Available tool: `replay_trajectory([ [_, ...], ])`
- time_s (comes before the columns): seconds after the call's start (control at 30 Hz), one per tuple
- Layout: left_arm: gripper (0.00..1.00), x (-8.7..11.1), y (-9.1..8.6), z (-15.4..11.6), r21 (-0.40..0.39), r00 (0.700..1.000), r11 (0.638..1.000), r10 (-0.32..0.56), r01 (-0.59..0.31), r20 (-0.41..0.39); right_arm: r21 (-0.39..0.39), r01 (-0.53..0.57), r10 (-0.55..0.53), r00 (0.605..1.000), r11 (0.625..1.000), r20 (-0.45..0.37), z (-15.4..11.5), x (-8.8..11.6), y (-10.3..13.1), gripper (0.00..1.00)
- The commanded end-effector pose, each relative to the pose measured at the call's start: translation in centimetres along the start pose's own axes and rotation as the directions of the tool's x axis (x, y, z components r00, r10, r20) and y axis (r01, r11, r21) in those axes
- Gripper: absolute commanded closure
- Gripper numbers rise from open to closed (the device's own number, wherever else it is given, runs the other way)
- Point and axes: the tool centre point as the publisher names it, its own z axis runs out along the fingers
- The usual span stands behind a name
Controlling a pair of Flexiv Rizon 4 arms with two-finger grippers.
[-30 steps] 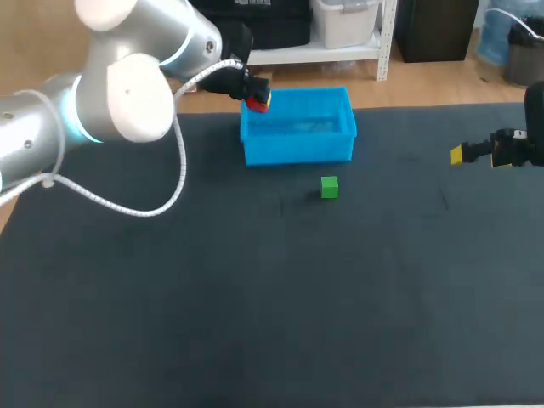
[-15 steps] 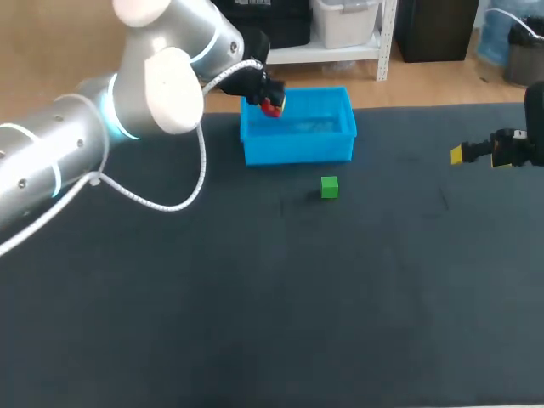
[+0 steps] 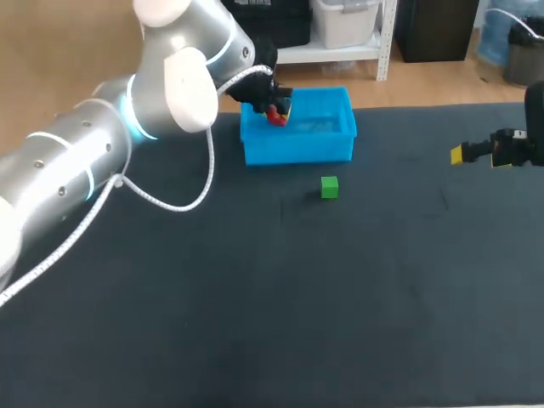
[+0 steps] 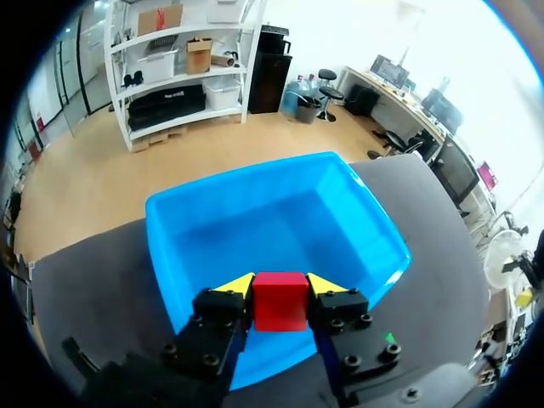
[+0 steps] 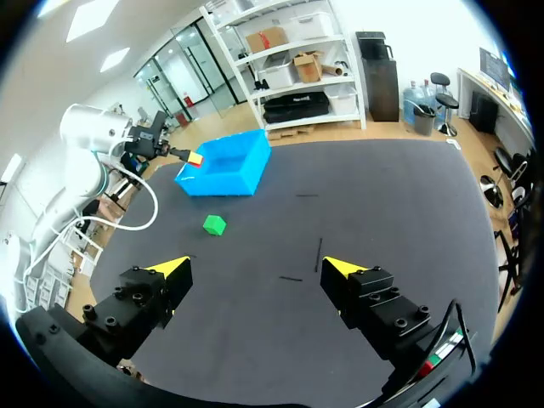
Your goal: Use the left arm to pick the red cube and place it into the blue plastic box first, then use the right arm to grasp the green cube and put it into the same blue plastic box after the first action is fully finished.
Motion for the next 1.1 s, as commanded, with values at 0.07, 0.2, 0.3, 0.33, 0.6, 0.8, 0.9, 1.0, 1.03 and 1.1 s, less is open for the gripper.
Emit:
replay_trajectory([
  [0.07,1.00,-0.6,0.3,0.9,0.002,1.000,1.000,-0.008,0.008,-0.029,0.000,0.001,-0.001,1.000,1.000,-0.001,0.0,0.0,0.0,0.00],
  [0.2,1.00,-0.4,0.3,1.2,0.002,0.999,1.000,-0.009,0.009,-0.044,0.000,0.001,-0.001,1.000,1.000,-0.001,0.0,0.0,0.0,0.00],
  [0.3,1.00,-0.3,0.1,1.2,-0.006,0.999,1.000,0.003,-0.004,-0.051,0.000,0.001,-0.001,1.000,1.000,-0.001,0.0,0.0,0.0,0.00],
  [0.33,1.00,-0.3,0.1,1.2,-0.007,0.999,1.000,0.002,-0.003,-0.052,0.000,0.001,-0.001,1.000,1.000,-0.001,0.0,0.0,0.0,0.00],
  [0.6,0.00,-0.3,0.0,0.7,-0.019,0.998,1.000,-0.006,0.005,-0.061,0.000,0.001,-0.001,1.000,1.000,-0.001,0.0,0.0,0.0,0.00],
  [0.8,0.00,-0.3,-0.5,-0.9,-0.024,0.999,1.000,-0.001,-0.001,-0.049,0.000,0.001,-0.001,1.000,1.000,-0.001,0.0,0.0,0.0,0.00],
  [0.9,0.00,-0.3,-1.0,-2.3,-0.022,0.999,1.000,0.017,-0.017,-0.027,0.000,0.001,-0.001,1.000,1.000,-0.001,0.0,0.0,0.0,0.00],
  [1.0,0.00,-0.1,-1.4,-3.9,-0.019,0.999,0.999,0.039,-0.039,-0.011,0.000,0.001,-0.001,1.000,1.000,-0.001,0.0,0.0,0.0,0.00],
  [1.03,0.00,0.2,-1.5,-4.6,-0.020,0.999,0.999,0.044,-0.044,-0.004,0.000,0.001,-0.001,1.000,1.000,-0.001,0.0,0.0,0.0,0.00],
  [1.1,0.00,0.7,-1.7,-5.9,-0.024,0.999,0.998,0.050,-0.050,0.008,0.000,0.001,-0.001,1.000,1.000,-0.001,0.0,0.0,0.0,0.00],
])
